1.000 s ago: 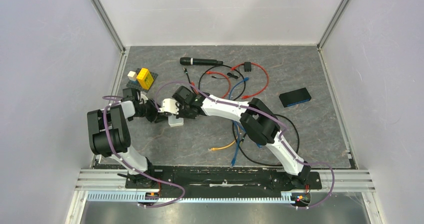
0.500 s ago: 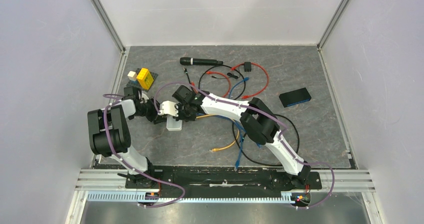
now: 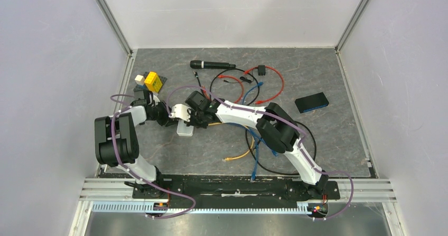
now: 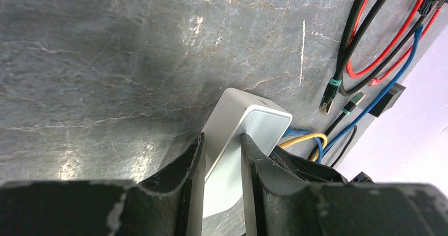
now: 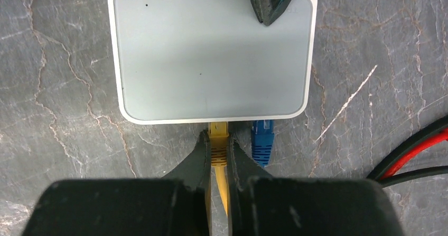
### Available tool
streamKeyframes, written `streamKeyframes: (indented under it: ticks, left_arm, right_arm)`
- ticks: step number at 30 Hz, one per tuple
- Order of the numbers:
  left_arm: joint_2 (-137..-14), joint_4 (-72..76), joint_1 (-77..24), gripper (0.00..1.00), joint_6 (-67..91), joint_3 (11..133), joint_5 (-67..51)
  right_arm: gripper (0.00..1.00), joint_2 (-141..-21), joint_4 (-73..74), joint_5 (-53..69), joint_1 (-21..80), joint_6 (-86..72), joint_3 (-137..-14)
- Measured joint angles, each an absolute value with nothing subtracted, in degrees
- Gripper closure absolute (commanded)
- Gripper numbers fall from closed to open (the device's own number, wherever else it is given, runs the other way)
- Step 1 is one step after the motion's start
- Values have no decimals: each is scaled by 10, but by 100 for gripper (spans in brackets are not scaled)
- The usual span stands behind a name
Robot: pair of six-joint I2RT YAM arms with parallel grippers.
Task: Insert the plug into the switch port
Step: Insert the connector into the switch port.
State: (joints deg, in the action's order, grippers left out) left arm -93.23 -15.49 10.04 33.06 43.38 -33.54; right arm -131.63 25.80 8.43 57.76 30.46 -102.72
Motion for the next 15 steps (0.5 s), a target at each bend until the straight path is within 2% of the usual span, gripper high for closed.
streamKeyframes:
  ticks: [13, 15]
  left_arm:
    - [-926, -42, 85, 76, 400, 401, -310]
    - [-924, -44, 85, 74, 403, 402, -304]
  right_arm:
    - [99, -1311, 211, 83, 577, 228, -1004]
    - [90, -1304, 190, 81, 577, 219, -987]
